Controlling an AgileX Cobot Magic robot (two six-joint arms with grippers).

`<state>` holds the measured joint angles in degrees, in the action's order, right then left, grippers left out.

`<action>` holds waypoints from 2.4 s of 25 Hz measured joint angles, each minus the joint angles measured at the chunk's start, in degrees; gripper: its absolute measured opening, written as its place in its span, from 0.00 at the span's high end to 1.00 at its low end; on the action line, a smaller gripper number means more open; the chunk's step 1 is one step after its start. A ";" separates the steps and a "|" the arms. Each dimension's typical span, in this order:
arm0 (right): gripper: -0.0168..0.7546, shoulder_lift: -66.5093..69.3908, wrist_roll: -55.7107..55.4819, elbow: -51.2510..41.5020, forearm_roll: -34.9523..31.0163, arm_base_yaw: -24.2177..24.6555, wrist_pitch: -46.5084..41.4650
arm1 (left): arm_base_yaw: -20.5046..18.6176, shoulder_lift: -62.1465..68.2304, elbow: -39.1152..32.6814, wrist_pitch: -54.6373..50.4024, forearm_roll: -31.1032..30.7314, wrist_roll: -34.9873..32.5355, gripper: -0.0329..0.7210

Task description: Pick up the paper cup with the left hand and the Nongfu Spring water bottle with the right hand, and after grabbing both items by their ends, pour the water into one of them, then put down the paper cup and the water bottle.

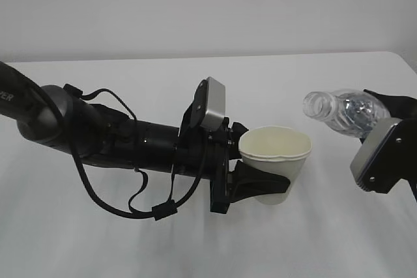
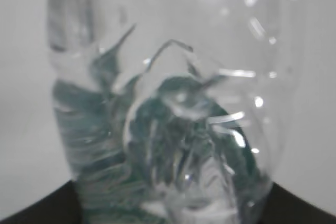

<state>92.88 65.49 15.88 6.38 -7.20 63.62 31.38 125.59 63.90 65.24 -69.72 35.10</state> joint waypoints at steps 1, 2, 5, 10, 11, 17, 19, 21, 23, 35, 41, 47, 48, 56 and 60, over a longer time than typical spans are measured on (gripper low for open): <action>0.52 0.43 0.59 0.00 0.00 0.00 0.10 | 0.00 0.00 0.00 0.00 0.00 0.00 0.38; 0.52 1.20 1.41 0.00 0.00 0.00 0.10 | 0.00 0.00 0.00 0.00 0.00 0.00 0.38; 0.52 3.65 3.82 0.00 0.10 0.00 0.14 | 0.00 0.00 0.00 0.00 0.00 0.00 0.38; 0.52 5.39 5.44 0.00 0.57 0.00 0.23 | 0.00 0.13 0.00 -0.50 0.00 0.00 0.38; 0.52 5.39 5.44 0.00 0.86 0.00 0.38 | 0.00 0.13 0.00 -0.50 0.00 0.00 0.38; 0.52 5.47 5.34 0.00 1.60 0.00 0.51 | 0.00 0.13 0.00 -1.16 0.79 0.00 0.38; 0.52 5.47 5.34 0.00 1.60 0.00 0.51 | 0.00 0.13 0.00 -1.22 0.92 0.00 0.38; 0.52 5.47 5.34 0.00 1.73 0.00 0.51 | 0.00 0.13 0.00 -1.59 0.92 0.00 0.38; 0.52 5.47 5.34 0.00 1.82 0.00 0.51 | 0.00 0.13 0.00 -1.82 0.92 0.00 0.38; 0.52 3.11 6.09 0.70 3.28 0.00 0.51 | 0.00 0.13 0.00 -1.84 1.55 0.00 0.38; 0.52 3.11 8.19 0.70 3.28 0.00 0.51 | 0.00 0.13 0.00 -1.84 1.55 0.00 0.38; 0.52 3.11 8.42 1.75 3.28 0.00 0.51 | 0.00 0.13 0.00 -1.84 1.21 0.00 0.38; 0.52 3.11 8.42 2.18 3.28 0.00 0.51 | 0.00 0.13 0.00 -1.84 1.11 0.00 0.38; 0.52 3.11 9.92 2.92 3.36 0.00 0.51 | 0.00 0.13 0.00 -1.84 0.87 0.00 0.38; 0.52 3.11 11.29 3.14 3.41 0.00 0.51 | 0.00 0.13 0.00 -1.84 0.87 0.00 0.38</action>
<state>95.99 76.78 19.02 9.79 -7.20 64.13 31.38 125.72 63.90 63.40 -68.85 35.10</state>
